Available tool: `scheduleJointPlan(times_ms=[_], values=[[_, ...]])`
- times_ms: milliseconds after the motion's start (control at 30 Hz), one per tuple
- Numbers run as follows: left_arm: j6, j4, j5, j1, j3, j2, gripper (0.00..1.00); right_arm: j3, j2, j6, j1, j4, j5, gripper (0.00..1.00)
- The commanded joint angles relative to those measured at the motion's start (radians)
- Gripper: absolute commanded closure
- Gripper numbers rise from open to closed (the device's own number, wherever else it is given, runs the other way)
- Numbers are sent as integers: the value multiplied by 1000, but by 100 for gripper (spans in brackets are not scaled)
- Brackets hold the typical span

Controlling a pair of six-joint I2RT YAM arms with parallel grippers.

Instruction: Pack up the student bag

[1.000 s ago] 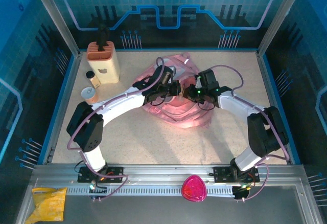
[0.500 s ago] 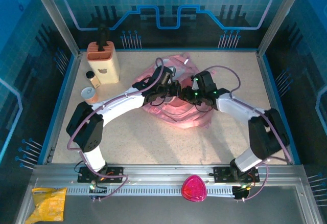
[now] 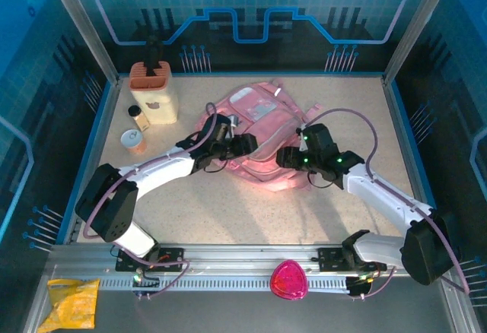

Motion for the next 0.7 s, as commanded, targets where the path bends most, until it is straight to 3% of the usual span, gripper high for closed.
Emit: scheduleJointPlan(times_ms=[0, 167, 433, 667], values=[[-102, 96, 44, 43, -70, -27, 43, -14, -4, -30, 78, -45, 88, 32], [-213, 214, 49, 79, -134, 26, 45, -46, -3, 2, 176, -16, 166, 30], [-324, 366, 80, 82, -117, 151, 52, -79, 6, 43, 223, 19, 183, 29], [-324, 337, 54, 79, -95, 117, 77, -81, 8, 32, 225, 19, 197, 29]])
